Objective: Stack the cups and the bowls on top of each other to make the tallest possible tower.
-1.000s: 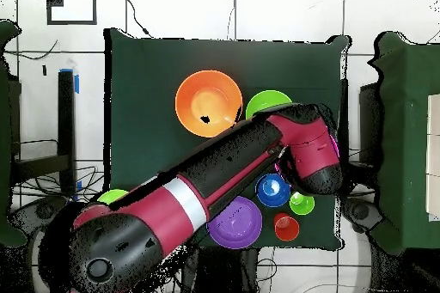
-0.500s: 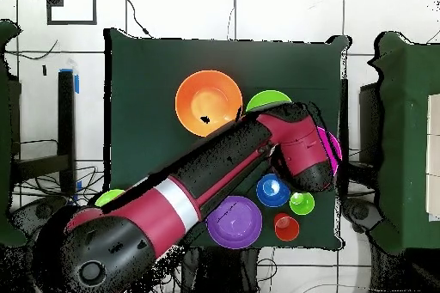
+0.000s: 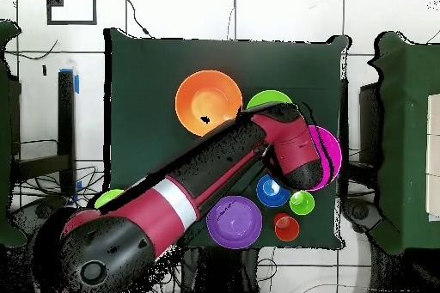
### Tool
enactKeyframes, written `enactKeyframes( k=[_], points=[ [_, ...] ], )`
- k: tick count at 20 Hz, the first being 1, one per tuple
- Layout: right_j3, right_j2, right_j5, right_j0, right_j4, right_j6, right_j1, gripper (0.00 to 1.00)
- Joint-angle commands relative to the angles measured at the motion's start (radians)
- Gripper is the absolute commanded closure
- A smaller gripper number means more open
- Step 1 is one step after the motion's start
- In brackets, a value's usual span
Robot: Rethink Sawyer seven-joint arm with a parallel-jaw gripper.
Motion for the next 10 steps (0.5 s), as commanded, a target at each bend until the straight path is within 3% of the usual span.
enactKeyframes(
  k=[1,10],
  points=[
    [-0.039,0.199,0.133,-0.017,0.070,-0.276,0.045,0.00],
    [-0.037,0.138,0.120,-0.015,0.014,-0.228,0.033,0.00]
  ],
)
